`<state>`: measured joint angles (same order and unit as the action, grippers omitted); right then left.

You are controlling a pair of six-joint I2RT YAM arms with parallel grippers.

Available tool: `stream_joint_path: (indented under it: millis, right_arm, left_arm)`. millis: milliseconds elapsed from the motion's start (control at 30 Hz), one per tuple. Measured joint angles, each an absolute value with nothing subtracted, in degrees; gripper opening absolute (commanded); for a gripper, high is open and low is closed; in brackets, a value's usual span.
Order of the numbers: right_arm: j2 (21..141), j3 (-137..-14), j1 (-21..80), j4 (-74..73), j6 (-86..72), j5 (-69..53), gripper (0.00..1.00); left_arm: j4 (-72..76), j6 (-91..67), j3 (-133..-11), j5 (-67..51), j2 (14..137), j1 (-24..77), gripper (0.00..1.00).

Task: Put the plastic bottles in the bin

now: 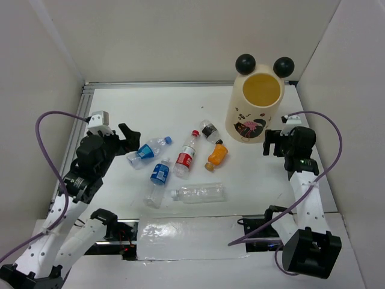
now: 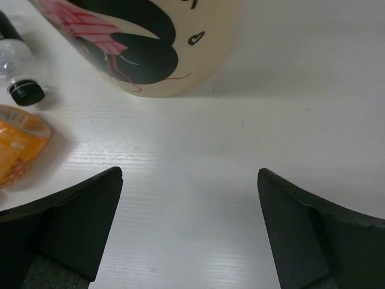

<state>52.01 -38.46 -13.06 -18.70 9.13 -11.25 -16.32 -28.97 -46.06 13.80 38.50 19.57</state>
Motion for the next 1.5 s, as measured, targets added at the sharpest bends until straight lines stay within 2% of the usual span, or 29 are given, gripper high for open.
stream_joint_path:
  millis: [133, 167, 233, 267, 300, 333, 367, 400, 433, 467, 500, 533, 600, 667, 733, 800, 833, 967, 1167, 1500]
  right_arm:
    - [50.24, -39.86, -13.08, -21.47, 16.36, -17.32, 0.99]
    - [50.17, -40.56, -13.13, -22.85, 18.68, -20.36, 0.83]
    - [50.41, -42.5, -13.13, -26.35, 24.38, -26.76, 0.6]
    - [50.7, -43.44, -13.02, -27.92, 26.59, -30.46, 0.52]
    - [51.05, -44.14, -12.64, -28.93, 27.97, -33.56, 0.42]
    - [51.57, -44.75, -11.99, -29.74, 28.8, -35.88, 0.42]
    - [52.27, -45.47, -10.61, -30.35, 29.34, -37.89, 0.44]
    - [53.21, -46.11, -7.27, -30.52, 29.52, -37.85, 0.47]
    - [54.33, -46.65, -3.16, -30.48, 29.54, -37.69, 0.59]
    - [55.35, -47.16, 0.6, -30.44, 29.39, -37.74, 0.62]
    - [56.77, -47.77, 5.02, -30.28, 29.45, -37.36, 0.65]
    - [58.41, -48.8, 8.67, -30.48, 29.47, -36.53, 0.7]
    - [61.91, -51.37, 13.54, -30.48, 29.32, -33.3, 0.74]
    - [66.5, -54.96, 18.2, -29.47, 29.17, -28.99, 0.79]
    - [71.11, -58.72, 22.92, -27.9, 28.64, -23.83, 0.88]
    - [75.79, -61.91, 27.86, -26.06, 27.53, -18.17, 0.92]
    - [77.93, -63.22, 29.76, -25.04, 27.05, -15.9, 0.99]
    - [88.58, -69.56, 35.14, -22.7, 22.26, -6.98, 0.99]
    - [105.25, -80.34, 34.2, -21.85, 16.49, 4.08, 0.99]
    - [116.75, -90.11, 28.42, -23.29, 13.47, 7.94, 0.94]
  left_arm:
    - [-19.4, -29.3, -46.09, 11.03, 41.36, 19.57, 1.0]
    - [-20.12, -29.43, -46.09, 10.15, 42.13, 19.57, 1.0]
    - [-21.08, -30.09, -46.06, 8.75, 42.96, 19.57, 0.94]
    - [-21.19, -30.37, -46.0, 8.19, 43.16, 19.57, 0.85]
    - [-21.3, -30.68, -45.95, 7.6, 43.24, 19.57, 0.7]
    - [-21.32, -30.94, -45.87, 6.96, 43.42, 19.55, 0.37]
    - [-21.34, -31.05, -45.82, 6.31, 43.55, 19.55, 0.31]
    - [-21.32, -30.92, -45.71, 5.63, 43.79, 19.55, 0.31]
    - [-21.32, -31.16, -45.63, 5.06, 44.21, 19.55, 0.33]
    - [-21.34, -31.46, -45.58, 4.49, 44.64, 19.55, 0.6]
    - [-21.32, -31.62, -45.52, 3.88, 45.17, 19.55, 0.73]
    - [-21.3, -31.66, -45.47, 3.33, 45.6, 19.55, 0.81]
    - [-21.06, -31.73, -45.08, 2.61, 46.04, 19.55, 0.89]
    - [-20.97, -31.81, -44.36, 2.33, 46.0, 19.55, 0.89]
    - [-20.95, -31.88, -43.48, 2.09, 45.89, 19.57, 0.89]
    - [-20.95, -31.92, -42.63, 1.96, 45.76, 19.57, 0.89]
    - [-20.99, -31.94, -42.19, 1.85, 45.54, 19.59, 0.89]
    - [-21.23, -31.94, -41.34, 1.65, 44.77, 19.59, 0.89]
    - [-22.26, -31.9, -41.34, 2.17, 43.66, 19.88, 0.9]
    - [-22.52, -31.57, -41.34, 3.27, 43.9, 19.97, 0.9]
